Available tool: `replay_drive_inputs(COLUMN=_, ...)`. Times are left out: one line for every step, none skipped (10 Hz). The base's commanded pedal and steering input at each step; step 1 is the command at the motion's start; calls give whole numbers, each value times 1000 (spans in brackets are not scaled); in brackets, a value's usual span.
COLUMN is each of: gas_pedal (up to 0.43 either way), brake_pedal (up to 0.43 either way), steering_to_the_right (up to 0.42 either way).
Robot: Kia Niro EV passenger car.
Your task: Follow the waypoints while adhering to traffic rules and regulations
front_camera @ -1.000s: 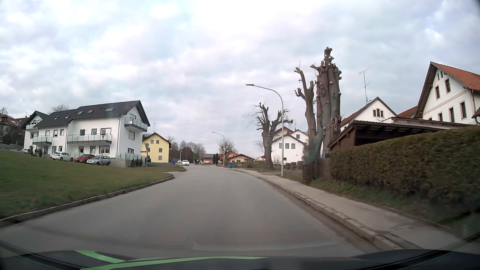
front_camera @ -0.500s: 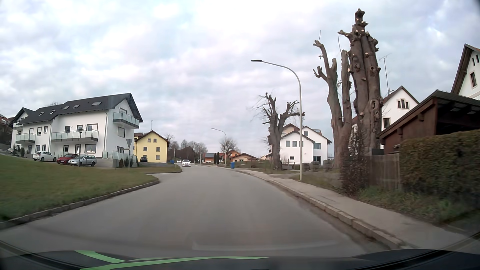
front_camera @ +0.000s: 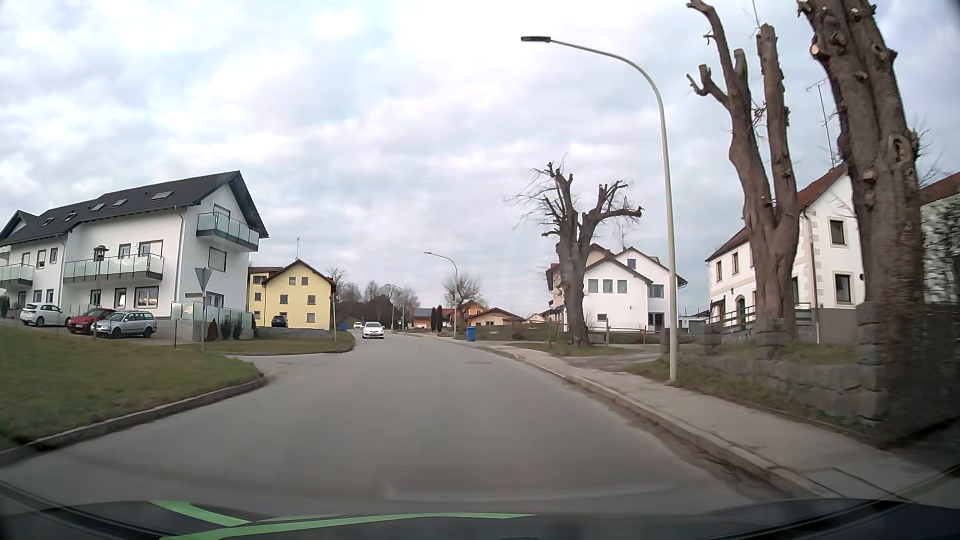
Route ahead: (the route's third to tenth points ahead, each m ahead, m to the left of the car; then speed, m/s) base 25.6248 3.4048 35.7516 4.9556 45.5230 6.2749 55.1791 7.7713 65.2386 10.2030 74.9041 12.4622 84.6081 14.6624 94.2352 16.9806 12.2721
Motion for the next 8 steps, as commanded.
replay_drive_inputs(gas_pedal=240, brake_pedal=0, steering_to_the_right=-12)
replay_drive_inputs(gas_pedal=240, brake_pedal=0, steering_to_the_right=-12)
replay_drive_inputs(gas_pedal=240, brake_pedal=0, steering_to_the_right=-13)
replay_drive_inputs(gas_pedal=240, brake_pedal=0, steering_to_the_right=-13)
replay_drive_inputs(gas_pedal=240, brake_pedal=0, steering_to_the_right=-15)
replay_drive_inputs(gas_pedal=240, brake_pedal=0, steering_to_the_right=-17)
replay_drive_inputs(gas_pedal=240, brake_pedal=0, steering_to_the_right=-18)
replay_drive_inputs(gas_pedal=240, brake_pedal=0, steering_to_the_right=-19)
